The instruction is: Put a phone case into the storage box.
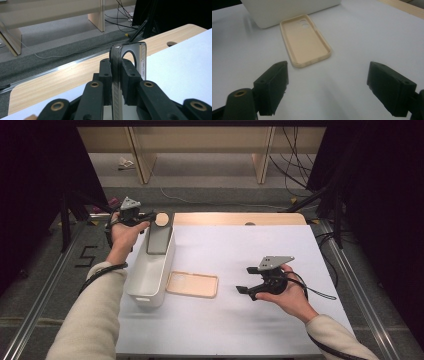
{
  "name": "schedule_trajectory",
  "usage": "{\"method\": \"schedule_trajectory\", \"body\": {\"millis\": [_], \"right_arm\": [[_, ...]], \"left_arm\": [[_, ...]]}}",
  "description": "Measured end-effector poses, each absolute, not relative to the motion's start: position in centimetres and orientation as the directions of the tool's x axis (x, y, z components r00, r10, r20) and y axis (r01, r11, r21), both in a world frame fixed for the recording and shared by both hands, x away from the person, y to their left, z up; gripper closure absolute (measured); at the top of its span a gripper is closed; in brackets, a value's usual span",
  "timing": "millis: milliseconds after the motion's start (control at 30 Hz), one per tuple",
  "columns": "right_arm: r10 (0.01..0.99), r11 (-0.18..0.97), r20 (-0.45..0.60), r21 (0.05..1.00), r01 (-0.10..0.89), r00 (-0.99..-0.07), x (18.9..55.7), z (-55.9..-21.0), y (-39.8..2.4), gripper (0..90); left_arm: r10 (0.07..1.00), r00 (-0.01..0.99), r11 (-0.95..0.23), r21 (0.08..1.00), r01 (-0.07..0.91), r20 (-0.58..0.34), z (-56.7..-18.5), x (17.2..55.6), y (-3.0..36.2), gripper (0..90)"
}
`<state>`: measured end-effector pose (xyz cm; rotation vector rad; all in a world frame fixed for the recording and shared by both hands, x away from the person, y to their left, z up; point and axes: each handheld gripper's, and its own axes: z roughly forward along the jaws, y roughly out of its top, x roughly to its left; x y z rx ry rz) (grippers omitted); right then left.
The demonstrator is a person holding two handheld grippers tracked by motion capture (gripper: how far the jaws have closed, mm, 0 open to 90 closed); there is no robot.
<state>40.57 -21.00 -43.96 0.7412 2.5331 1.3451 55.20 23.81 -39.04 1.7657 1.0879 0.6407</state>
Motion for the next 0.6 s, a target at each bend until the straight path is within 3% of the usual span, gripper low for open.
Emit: {"method": "schedule_trajectory", "body": {"millis": [600], "right_arm": [[0.502, 0.47, 0.075, 0.813, 0.345, -0.861, 40.53, -44.0, -20.92, 18.5]], "left_arm": [[0.893, 0.45, -0.202, 0.881, 0.428, -0.014, -39.33, 55.44, 24.13, 77.0]]}}
